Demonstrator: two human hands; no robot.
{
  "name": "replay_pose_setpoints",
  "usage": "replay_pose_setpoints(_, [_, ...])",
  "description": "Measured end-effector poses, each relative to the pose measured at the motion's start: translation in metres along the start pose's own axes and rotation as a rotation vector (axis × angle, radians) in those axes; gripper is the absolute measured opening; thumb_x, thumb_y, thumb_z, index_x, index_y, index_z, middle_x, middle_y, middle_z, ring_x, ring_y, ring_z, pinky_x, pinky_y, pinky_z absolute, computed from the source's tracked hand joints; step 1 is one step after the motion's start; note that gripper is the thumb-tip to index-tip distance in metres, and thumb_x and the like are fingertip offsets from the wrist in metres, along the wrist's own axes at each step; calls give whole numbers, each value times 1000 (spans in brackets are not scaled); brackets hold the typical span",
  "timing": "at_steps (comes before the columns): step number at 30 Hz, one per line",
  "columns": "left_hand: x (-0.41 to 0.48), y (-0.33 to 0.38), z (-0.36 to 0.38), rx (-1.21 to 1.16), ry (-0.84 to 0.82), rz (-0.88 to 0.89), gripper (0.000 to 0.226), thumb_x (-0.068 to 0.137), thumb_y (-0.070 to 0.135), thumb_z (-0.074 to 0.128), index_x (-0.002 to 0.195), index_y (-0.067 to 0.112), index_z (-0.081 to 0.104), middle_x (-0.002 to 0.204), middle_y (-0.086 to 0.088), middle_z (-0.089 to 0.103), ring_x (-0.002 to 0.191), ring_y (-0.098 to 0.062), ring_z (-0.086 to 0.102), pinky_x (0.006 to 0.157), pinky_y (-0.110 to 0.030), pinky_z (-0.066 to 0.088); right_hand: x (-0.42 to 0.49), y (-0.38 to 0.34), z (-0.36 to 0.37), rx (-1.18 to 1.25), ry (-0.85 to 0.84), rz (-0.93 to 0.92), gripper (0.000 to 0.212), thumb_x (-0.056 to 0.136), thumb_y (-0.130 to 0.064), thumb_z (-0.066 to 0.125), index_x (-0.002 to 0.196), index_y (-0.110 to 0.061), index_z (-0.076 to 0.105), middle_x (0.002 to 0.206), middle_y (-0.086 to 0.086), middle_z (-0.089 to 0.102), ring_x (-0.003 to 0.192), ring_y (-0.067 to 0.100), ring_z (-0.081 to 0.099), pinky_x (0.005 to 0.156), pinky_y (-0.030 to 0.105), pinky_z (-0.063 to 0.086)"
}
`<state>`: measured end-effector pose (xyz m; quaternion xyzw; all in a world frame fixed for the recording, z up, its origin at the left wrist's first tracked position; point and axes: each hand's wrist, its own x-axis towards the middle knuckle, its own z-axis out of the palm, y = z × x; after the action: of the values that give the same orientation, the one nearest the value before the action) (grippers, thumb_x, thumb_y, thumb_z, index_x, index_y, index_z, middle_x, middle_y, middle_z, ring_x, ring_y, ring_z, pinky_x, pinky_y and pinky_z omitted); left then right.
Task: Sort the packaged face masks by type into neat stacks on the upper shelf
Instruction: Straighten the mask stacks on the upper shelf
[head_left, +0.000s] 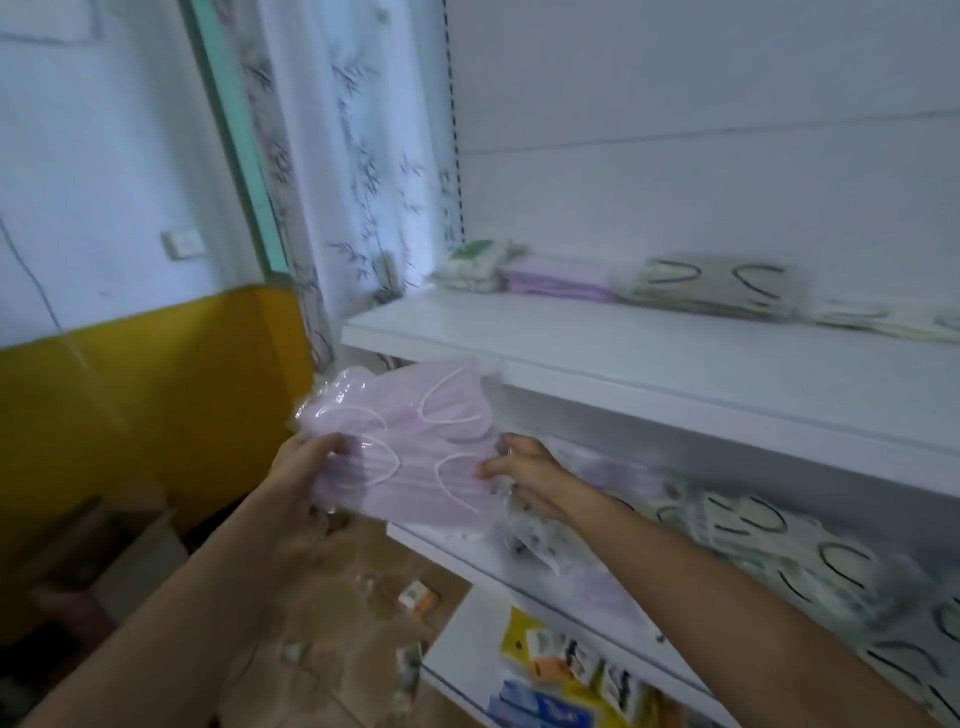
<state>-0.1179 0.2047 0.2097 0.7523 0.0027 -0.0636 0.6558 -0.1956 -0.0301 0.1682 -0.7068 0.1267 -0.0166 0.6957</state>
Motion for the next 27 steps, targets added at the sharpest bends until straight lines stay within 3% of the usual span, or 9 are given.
replay_pose_setpoints(3, [5,28,-14,-46,-12,99,5,82,0,58,82,4,61,85,-18,62,69,-27,60,61,-33,51,6,-41,8,2,72,-157,49,70,0,75,114,-1,53,114,14,58,97,25,60,71,38,56])
replay_pose_setpoints(5, [7,49,-7,-79,-50,152,4,82,2,61,84,5,60,86,-17,63,69,-27,61,61,-35,54,1,-73,-4,-18,151,-257,55,72,-2,75,122,-4,53,118,9,58,100,26,59,69,32,51])
replay_pose_setpoints(8, [6,80,23,-91,-129,257,5,84,10,65,84,8,60,83,-13,63,70,-24,61,65,-35,52,-9,-114,-41,15,215,-377,19,75,0,71,88,-9,61,85,5,57,81,20,55,62,25,41])
replay_pose_setpoints(10, [3,100,54,-105,-193,337,9,83,14,67,79,10,61,81,-12,62,71,-23,59,63,-29,49,-21,-135,-74,11,317,-439,31,75,-3,72,66,-20,47,70,2,44,68,15,44,55,23,31])
replay_pose_setpoints(14, [-10,133,142,-183,-372,409,15,82,11,68,73,13,57,76,-7,62,70,-17,58,63,-22,50,-67,-154,-155,43,484,-530,28,61,-22,81,81,-15,62,78,8,53,75,18,49,65,29,36])
replay_pose_setpoints(17, [-32,150,220,-272,-523,392,15,80,6,69,75,13,58,78,-7,61,74,-19,59,66,-26,50,-111,-156,-219,93,604,-574,11,72,-2,73,76,-11,67,75,3,66,74,20,59,66,26,48])
replay_pose_setpoints(19, [-46,154,271,-346,-575,380,16,77,3,71,81,14,59,81,-5,63,78,-20,59,65,-26,48,-141,-153,-258,142,649,-582,17,74,7,68,79,-9,69,76,4,70,75,22,64,73,29,52])
replay_pose_setpoints(25, [-91,158,368,-390,-675,436,26,73,4,75,94,10,60,84,-4,64,81,-22,59,77,-31,48,-202,-142,-334,85,812,-598,19,73,7,68,82,-10,69,78,2,70,73,18,64,70,27,52])
replay_pose_setpoints(27, [-99,159,386,-377,-708,457,41,67,13,81,102,12,59,94,-5,65,89,-24,61,82,-32,49,-218,-138,-347,3,791,-591,24,70,4,72,88,-13,68,80,0,70,73,14,66,67,24,53])
